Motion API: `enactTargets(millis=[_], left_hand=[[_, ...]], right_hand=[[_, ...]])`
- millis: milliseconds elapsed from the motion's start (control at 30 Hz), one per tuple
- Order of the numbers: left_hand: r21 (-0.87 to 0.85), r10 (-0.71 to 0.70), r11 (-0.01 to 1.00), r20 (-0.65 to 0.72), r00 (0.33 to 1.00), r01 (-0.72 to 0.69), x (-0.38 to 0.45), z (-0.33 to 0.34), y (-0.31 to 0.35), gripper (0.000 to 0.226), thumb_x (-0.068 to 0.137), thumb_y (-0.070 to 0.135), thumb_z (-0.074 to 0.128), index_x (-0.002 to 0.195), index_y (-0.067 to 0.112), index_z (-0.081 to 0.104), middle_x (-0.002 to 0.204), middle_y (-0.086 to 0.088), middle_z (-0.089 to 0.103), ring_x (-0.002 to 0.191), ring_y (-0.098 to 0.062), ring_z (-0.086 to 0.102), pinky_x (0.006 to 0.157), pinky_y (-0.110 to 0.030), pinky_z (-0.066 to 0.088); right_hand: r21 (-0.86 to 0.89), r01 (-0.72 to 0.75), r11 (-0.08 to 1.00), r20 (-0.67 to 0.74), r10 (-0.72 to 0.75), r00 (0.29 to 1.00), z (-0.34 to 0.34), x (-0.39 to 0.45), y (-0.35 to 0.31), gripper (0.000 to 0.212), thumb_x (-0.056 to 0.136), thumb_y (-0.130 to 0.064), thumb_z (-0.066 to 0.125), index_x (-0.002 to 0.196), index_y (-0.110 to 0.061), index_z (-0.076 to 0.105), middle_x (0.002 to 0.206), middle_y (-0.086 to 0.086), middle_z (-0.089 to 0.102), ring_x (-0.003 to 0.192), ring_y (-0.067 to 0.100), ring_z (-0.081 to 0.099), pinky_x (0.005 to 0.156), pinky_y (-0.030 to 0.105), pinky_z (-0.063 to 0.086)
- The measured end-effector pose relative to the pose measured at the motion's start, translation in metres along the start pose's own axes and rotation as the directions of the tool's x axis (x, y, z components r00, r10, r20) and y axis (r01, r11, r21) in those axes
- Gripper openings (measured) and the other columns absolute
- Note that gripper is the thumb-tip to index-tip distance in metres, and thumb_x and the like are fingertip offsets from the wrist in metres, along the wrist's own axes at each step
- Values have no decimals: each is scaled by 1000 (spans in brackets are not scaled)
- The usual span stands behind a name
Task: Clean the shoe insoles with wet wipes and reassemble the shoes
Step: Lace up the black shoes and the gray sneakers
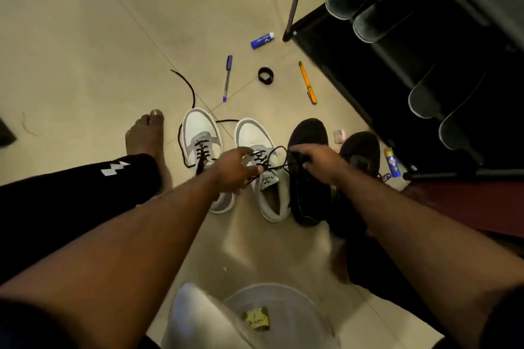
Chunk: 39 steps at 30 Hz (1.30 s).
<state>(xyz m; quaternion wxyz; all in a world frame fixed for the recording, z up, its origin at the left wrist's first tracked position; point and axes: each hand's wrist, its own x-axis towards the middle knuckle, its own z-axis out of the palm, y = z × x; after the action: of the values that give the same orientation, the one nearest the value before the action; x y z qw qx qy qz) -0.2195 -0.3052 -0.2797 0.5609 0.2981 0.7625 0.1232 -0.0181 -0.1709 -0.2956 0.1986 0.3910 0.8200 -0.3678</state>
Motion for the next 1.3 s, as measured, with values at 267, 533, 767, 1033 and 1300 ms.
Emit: enactTargets(millis=[267, 533, 767, 1033, 1300], left_hand=[[-45, -196, 980, -89, 976, 193, 21, 44, -46, 84, 75, 1, 82, 147, 9, 39, 140, -16, 51, 127, -34, 51, 99, -38, 48], [351, -112, 907, -334, 936, 233, 95, -54, -134, 48, 89, 34, 55, 127, 6, 47, 110, -14, 60, 103, -41, 59, 74, -42, 42], [284, -25, 954, -253, 967, 99, -3, -65, 2, 29, 102, 13, 5, 94, -15, 10, 109, -41, 37, 93, -40, 46, 91, -29, 34], [348, -57, 936, 10, 998, 50, 8, 30, -25, 19, 90, 15, 70, 102, -1, 69, 105, -17, 70, 101, -30, 65, 83, -34, 49], [484, -20, 874, -39, 999, 36, 19, 2, -11, 15, 90, 25, 63, 94, 11, 60, 94, -10, 63, 85, -25, 61, 73, -33, 52]], right_hand=[[249, -136, 959, 50, 127, 991, 43, 30, -6, 77, 83, 5, 61, 150, -20, 31, 121, 16, 62, 111, 27, 58, 96, 32, 45], [-396, -294, 870, -184, 239, 954, -16, 12, 31, 24, 90, -11, 56, 111, -20, 65, 108, 9, 59, 100, 28, 58, 84, 41, 52], [-235, 104, 966, 127, -76, 989, 13, 18, -24, 52, 91, -15, 55, 141, -27, 45, 137, 3, 56, 129, 26, 48, 112, 48, 30], [206, -33, 978, 65, 20, 998, 34, 19, -14, 13, 86, -11, 69, 97, -8, 75, 80, -2, 67, 76, 11, 60, 73, 24, 43], [164, -71, 984, -22, 76, 997, 16, 18, -5, 12, 88, -15, 68, 95, -7, 73, 94, 7, 70, 89, 18, 63, 82, 32, 49]])
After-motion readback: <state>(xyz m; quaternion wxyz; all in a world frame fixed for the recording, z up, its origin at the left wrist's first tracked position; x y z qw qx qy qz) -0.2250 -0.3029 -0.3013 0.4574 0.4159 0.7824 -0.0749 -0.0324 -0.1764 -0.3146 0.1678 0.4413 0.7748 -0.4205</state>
